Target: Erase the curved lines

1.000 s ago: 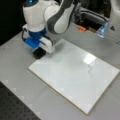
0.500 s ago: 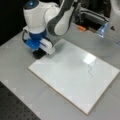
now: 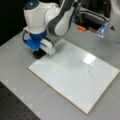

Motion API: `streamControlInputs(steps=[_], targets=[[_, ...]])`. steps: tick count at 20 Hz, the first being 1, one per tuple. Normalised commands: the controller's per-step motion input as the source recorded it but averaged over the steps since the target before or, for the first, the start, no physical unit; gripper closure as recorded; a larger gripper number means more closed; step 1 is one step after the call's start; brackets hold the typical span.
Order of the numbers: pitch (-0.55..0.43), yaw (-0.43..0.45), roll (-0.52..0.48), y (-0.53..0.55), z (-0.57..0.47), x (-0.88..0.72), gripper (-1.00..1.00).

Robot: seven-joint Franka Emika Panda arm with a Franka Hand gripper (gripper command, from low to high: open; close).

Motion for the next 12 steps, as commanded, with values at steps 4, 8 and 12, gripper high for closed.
streamControlInputs(steps=[4, 8, 12], targets=[[-0.132, -0.076, 0.101, 0.07, -0.07, -0.05, 1.00], [-0.126, -0.085, 0.096, 0.04, -0.06, -0.06, 1.00], [-0.098, -0.083, 0.082, 0.00, 0.02, -0.10, 1.00]])
